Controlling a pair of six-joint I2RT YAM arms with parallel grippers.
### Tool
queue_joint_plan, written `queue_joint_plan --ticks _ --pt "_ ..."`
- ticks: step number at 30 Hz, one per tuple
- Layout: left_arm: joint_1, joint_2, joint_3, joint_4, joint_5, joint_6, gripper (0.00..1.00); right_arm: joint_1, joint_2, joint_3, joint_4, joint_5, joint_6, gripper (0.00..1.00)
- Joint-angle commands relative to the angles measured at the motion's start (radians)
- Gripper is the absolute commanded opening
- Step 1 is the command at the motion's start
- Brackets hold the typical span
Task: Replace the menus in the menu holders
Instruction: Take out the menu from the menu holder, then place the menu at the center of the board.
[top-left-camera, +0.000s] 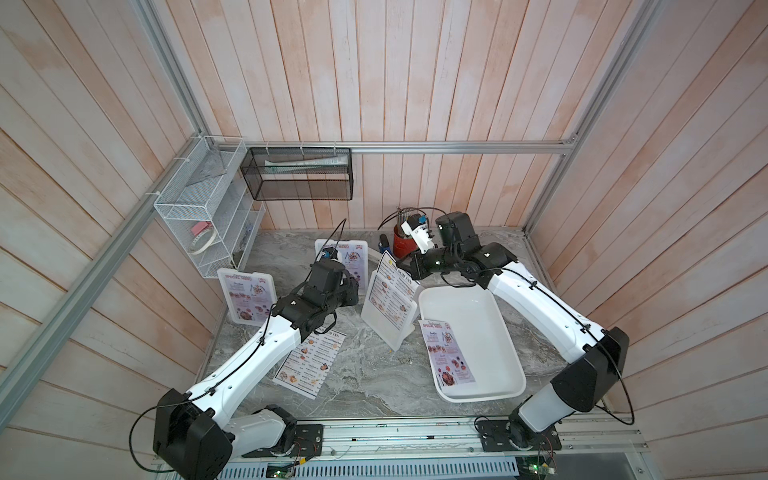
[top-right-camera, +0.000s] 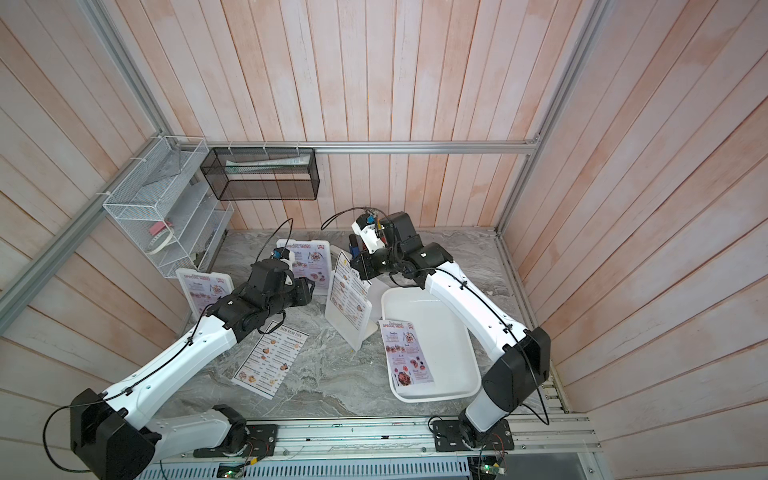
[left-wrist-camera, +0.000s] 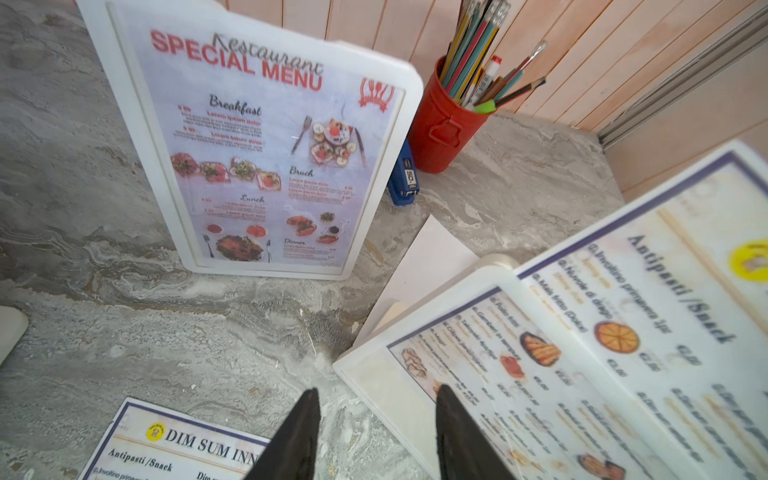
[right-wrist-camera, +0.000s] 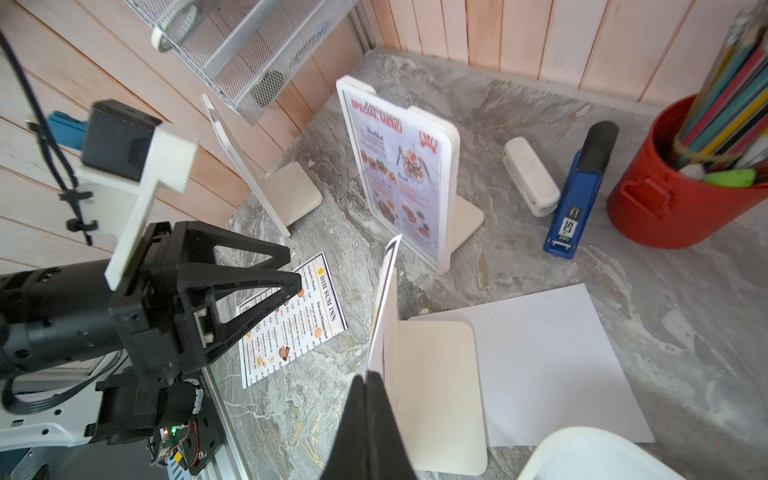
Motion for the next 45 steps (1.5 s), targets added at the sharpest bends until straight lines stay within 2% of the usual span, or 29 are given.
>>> queue_joint_plan --ticks 1,12,19,29,35,40,45 --pt "0.025 -0.031 0.031 -0.030 -0.007 0.017 0.48 -0.012 -0.042 0.065 -0.045 0.008 -0.031 0.00" --pt "0.163 -0.048 0.060 -0.029 0.037 0.022 0.58 -0.015 -0.091 0.248 -0.087 -0.010 -0.039 0.00" --pt "0.253 -0.026 0.067 -0.012 0.047 -0.002 0.62 0.076 -0.082 0.305 -0.045 -0.033 -0.031 0.00" --pt "0.388 -0.019 0.101 -0.066 0.015 -0.014 0.67 0.275 0.039 0.182 0.200 -0.206 0.082 0.00" --pt "0.426 -0.019 0.090 -0.069 0.023 -0.010 0.67 0.384 0.169 0.224 0.226 -0.269 0.097 0.00" --pt "0.429 -0.013 0.072 -0.057 0.041 -0.015 0.68 0.389 0.186 0.226 0.206 -0.282 0.091 0.00" --pt "0.429 -0.013 0.067 -0.061 0.041 -0.013 0.68 0.323 0.213 0.133 0.215 -0.307 0.072 0.00"
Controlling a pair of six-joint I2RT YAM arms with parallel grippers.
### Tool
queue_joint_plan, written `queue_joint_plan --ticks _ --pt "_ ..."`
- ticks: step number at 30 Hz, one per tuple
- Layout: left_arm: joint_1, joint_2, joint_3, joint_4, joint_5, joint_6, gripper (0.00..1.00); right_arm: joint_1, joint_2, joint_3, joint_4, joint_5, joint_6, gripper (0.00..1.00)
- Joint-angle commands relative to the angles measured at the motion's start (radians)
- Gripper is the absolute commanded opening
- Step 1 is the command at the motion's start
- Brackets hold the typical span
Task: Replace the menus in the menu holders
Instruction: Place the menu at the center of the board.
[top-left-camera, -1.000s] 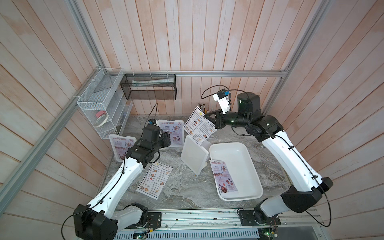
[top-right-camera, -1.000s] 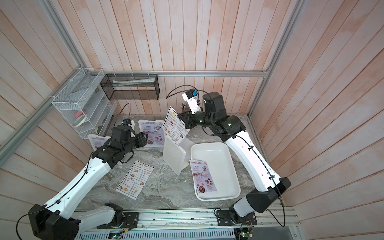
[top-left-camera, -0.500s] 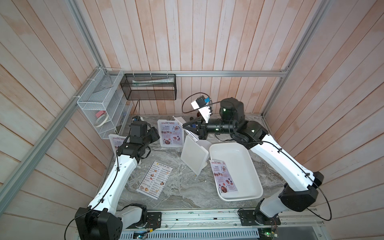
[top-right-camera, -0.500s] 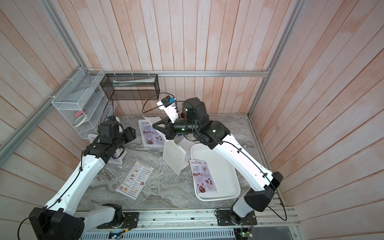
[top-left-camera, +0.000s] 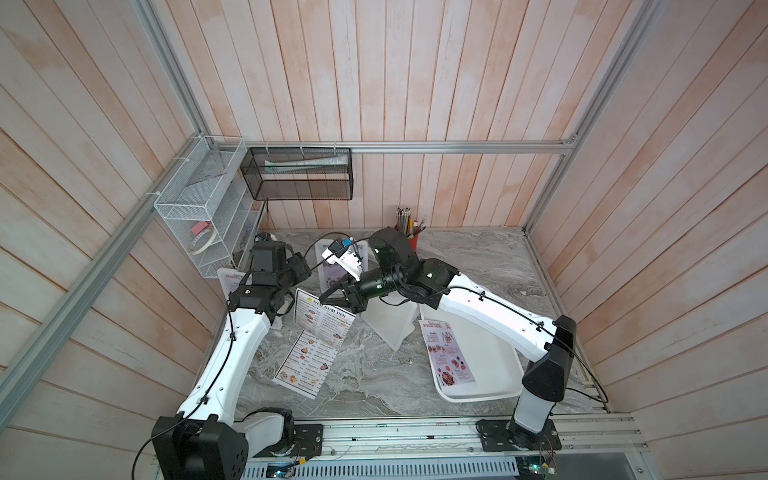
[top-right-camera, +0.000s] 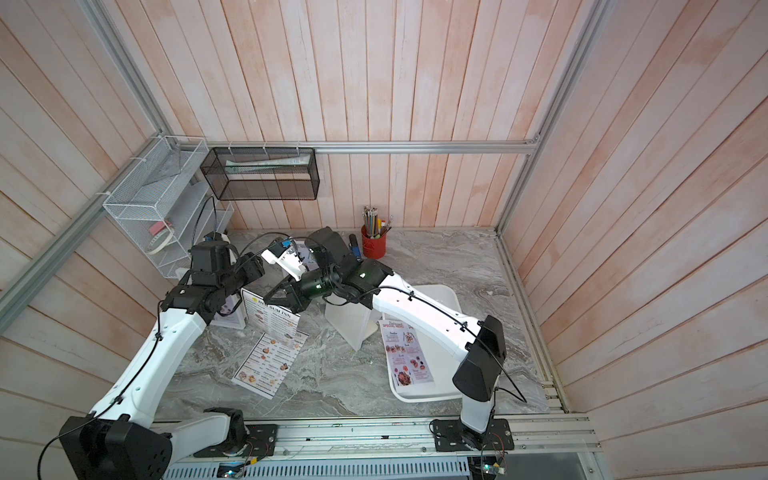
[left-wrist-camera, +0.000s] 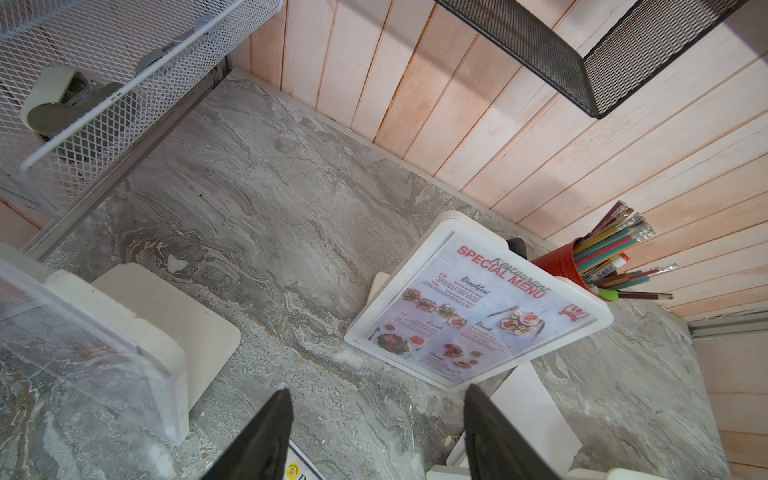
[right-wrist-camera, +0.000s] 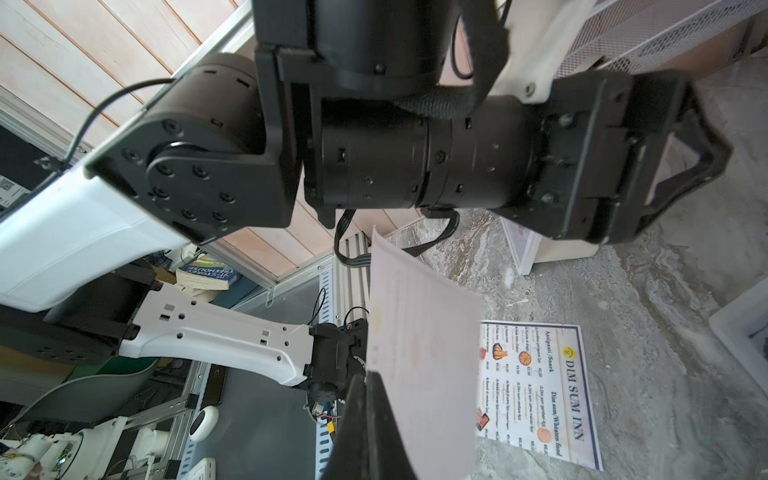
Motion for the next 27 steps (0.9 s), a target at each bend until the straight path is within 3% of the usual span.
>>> queue_joint_plan --ticks 1,8,16,22,27 --pt "0.004 0.005 -0.011 -0.012 0.011 -0.003 0.67 -0.055 0.014 -0.083 0.018 -0.027 -0.018 0.00" --pt "0.009 0.007 -0.021 -0.026 -0.006 -0.001 0.68 -0.052 0.104 -0.171 0.048 0.052 -0.162 0.00" --pt "0.010 0.000 -0.066 -0.027 -0.012 -0.005 0.68 -0.038 0.196 -0.151 0.069 0.174 -0.234 0.01" --pt "0.011 -0.014 -0.074 -0.030 0.014 0.001 0.68 -0.041 0.223 -0.088 0.030 0.275 -0.263 0.09" --pt "0.002 -0.028 -0.090 -0.030 0.072 0.010 0.67 -0.048 0.196 -0.017 -0.032 0.308 -0.262 0.23"
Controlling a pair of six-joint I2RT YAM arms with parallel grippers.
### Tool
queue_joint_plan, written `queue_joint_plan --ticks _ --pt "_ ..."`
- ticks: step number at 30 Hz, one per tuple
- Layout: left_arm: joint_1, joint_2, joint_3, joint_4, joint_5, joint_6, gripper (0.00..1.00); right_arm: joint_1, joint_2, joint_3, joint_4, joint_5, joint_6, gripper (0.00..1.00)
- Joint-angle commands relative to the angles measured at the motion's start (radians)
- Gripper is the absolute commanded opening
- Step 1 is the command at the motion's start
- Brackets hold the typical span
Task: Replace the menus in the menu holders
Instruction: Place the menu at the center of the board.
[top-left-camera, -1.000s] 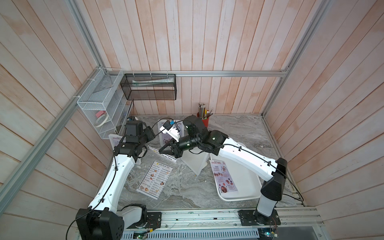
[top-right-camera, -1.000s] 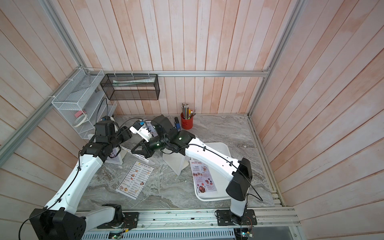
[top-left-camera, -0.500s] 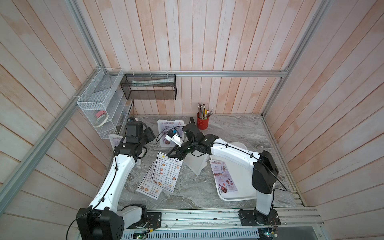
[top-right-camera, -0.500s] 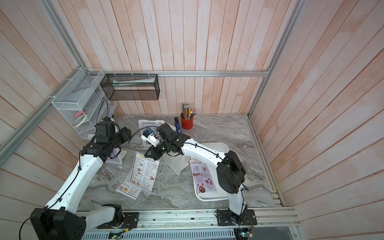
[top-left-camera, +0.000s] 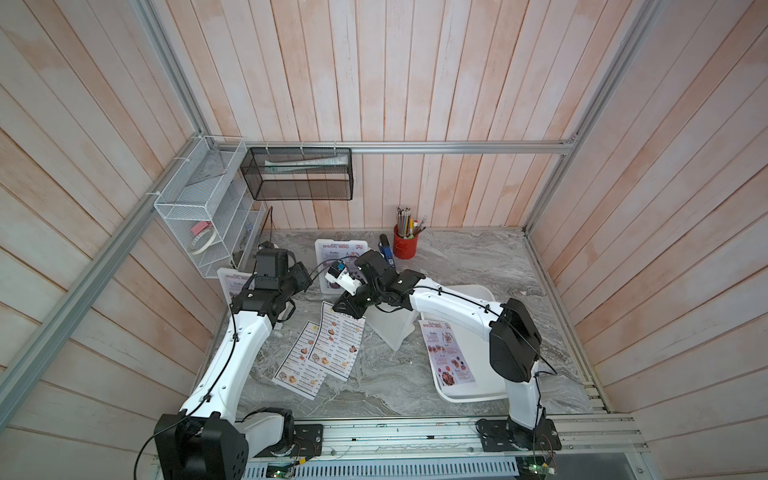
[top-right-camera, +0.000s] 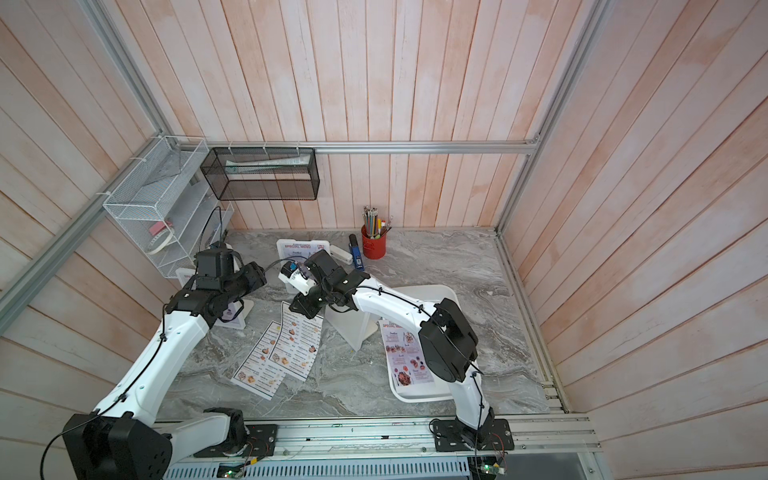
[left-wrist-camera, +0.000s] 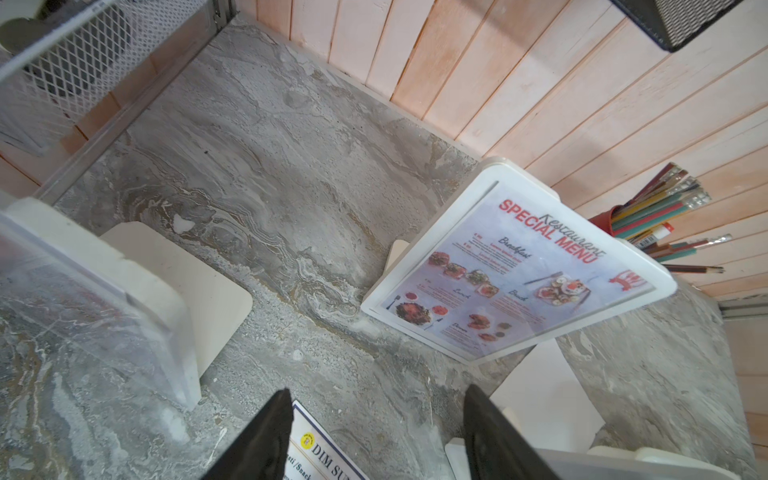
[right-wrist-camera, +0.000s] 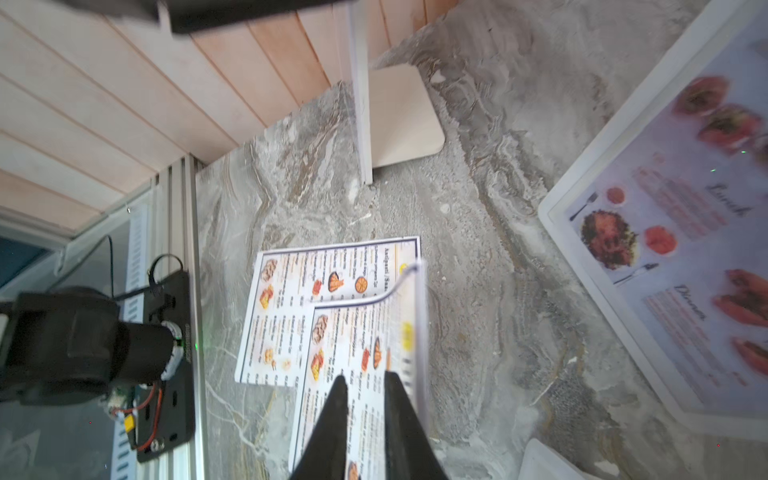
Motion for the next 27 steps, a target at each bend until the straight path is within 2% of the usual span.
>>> queue_joint_plan --ticks 1,8,13,19,23,27 --pt "-0.011 -0.025 -0.020 -0.007 0.050 0.012 0.67 -0.009 -0.031 0.064 -0.052 0.057 -0.013 0.25" --pt "-0.126 -0.042 -0.007 -0.026 0.069 0.022 0.66 -0.054 -0.165 0.089 -0.077 0.025 0.077 0.38" --pt "-0.244 -0.059 0.009 -0.042 0.087 0.011 0.66 -0.165 -0.283 0.027 -0.087 0.006 0.199 0.47" --pt "-0.438 -0.077 -0.037 0.026 0.157 -0.034 0.63 -0.395 -0.487 -0.281 -0.038 0.041 0.342 0.58" --pt "-0.590 -0.061 -0.057 0.075 0.138 -0.082 0.62 -0.562 -0.653 -0.556 0.035 0.056 0.442 0.61" --pt "-0.713 -0.056 -0.119 0.142 0.113 -0.152 0.62 -0.641 -0.735 -0.742 0.037 0.075 0.478 0.62"
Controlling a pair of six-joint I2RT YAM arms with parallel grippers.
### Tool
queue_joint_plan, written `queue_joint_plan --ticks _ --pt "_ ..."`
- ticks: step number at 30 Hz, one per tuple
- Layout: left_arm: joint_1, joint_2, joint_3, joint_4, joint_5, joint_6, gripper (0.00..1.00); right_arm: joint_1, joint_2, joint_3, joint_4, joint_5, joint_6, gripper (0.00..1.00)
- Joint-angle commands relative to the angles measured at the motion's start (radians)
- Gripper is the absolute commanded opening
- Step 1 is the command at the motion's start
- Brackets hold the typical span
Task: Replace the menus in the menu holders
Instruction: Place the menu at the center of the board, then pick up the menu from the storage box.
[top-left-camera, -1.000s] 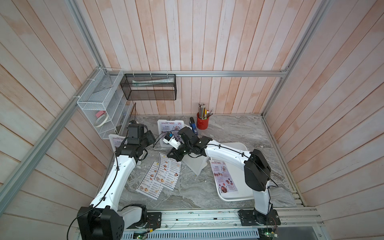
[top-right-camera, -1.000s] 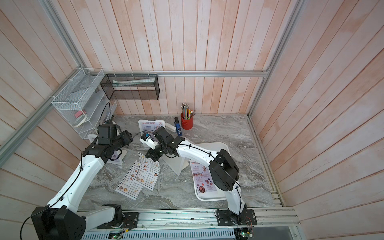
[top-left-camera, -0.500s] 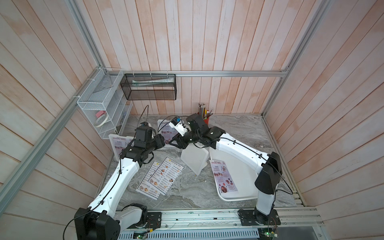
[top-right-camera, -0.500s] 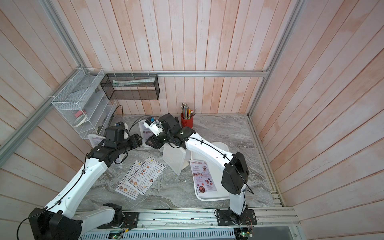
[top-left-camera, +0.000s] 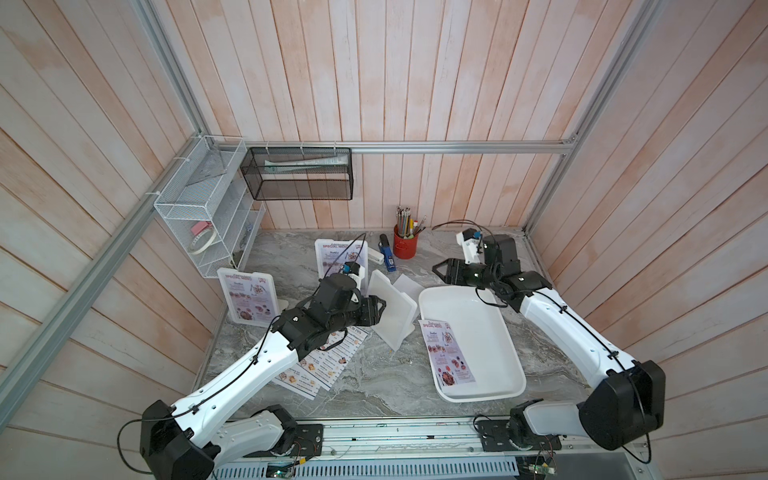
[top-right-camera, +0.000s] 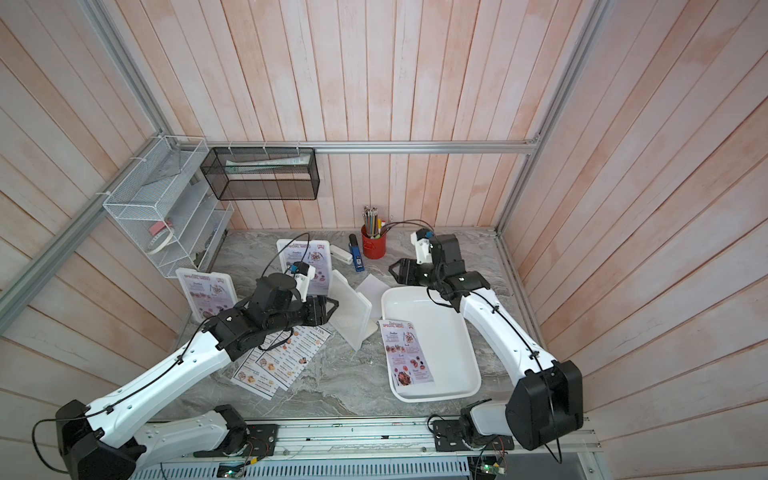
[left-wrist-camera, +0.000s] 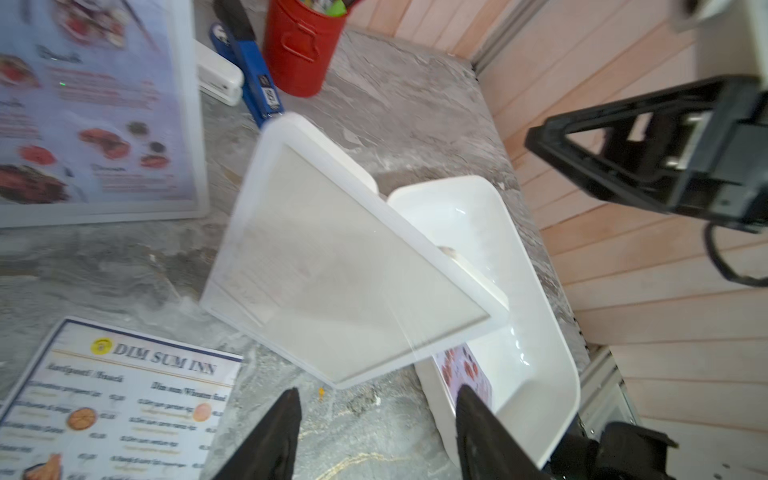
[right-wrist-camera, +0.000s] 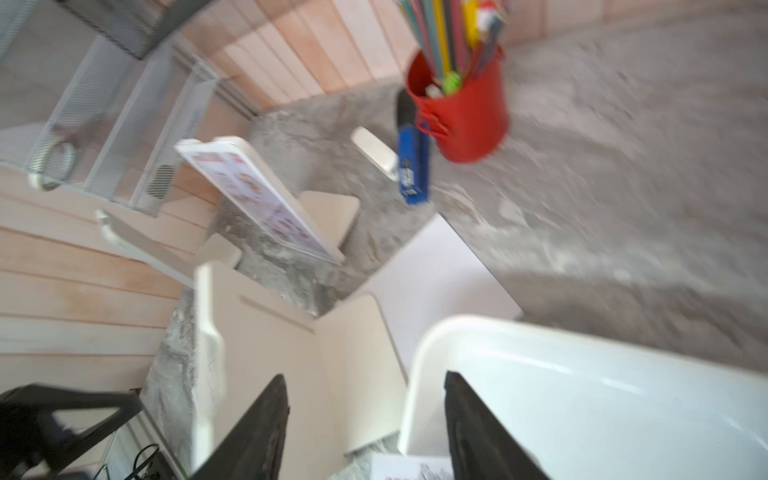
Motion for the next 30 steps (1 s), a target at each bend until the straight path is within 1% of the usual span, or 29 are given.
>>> queue_joint_plan --ticks 1,5,6,7,11,13,16,23,30 --pt "-0.083 0.007 -0.062 0.080 -0.021 -0.079 0.62 -0.022 -0.054 -0.105 0.005 0.038 0.068 0.62" --pt "-0.189 0.038 -0.127 0.137 -0.059 -0.148 0.62 -0.041 -0.066 -0.251 -0.005 0.062 0.097 0.66" --pt "-0.199 0.050 -0.135 0.137 -0.071 -0.163 0.62 -0.041 -0.070 -0.279 -0.006 0.069 0.105 0.66" --pt "-0.248 0.068 -0.141 0.137 -0.080 -0.182 0.62 -0.044 -0.075 -0.312 -0.008 0.076 0.114 0.66" --pt "-0.317 0.120 -0.163 0.183 -0.081 -0.231 0.62 -0.062 -0.107 -0.426 0.008 0.096 0.143 0.67" --pt "-0.349 0.153 -0.153 0.209 -0.081 -0.238 0.62 -0.081 -0.120 -0.488 0.040 0.087 0.162 0.67" --pt "-0.398 0.219 -0.106 0.203 -0.100 -0.234 0.62 -0.104 -0.129 -0.560 0.080 0.042 0.178 0.67" --pt "-0.421 0.340 -0.044 0.234 -0.097 -0.226 0.62 -0.104 -0.154 -0.641 0.120 -0.027 0.207 0.67" --pt "-0.421 0.418 -0.007 0.281 -0.112 -0.227 0.62 -0.099 -0.165 -0.667 0.157 -0.106 0.238 0.67"
